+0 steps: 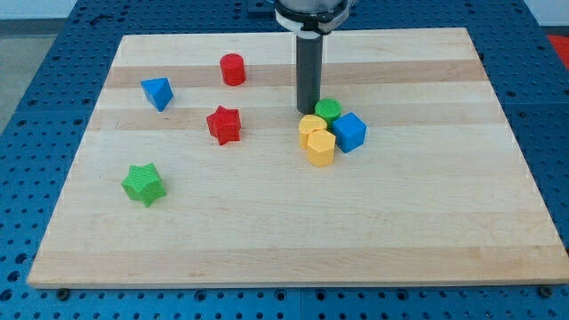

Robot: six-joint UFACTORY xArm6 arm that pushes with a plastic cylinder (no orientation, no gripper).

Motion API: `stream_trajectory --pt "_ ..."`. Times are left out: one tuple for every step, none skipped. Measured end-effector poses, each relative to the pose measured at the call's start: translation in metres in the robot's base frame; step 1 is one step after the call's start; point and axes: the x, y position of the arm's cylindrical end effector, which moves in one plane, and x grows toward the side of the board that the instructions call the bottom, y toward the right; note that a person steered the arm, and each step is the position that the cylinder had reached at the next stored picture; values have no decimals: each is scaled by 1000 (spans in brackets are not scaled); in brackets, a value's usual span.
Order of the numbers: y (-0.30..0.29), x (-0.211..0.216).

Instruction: Move the red circle towards the group of blocks

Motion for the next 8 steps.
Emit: stream_trajectory --pt "0 2" --pt "-7 -31" --pt "-12 -78" --pt "-35 -115" --pt "-68 -146" --pt "-106 -149" --pt "-116 -117" --pt "-116 -89"
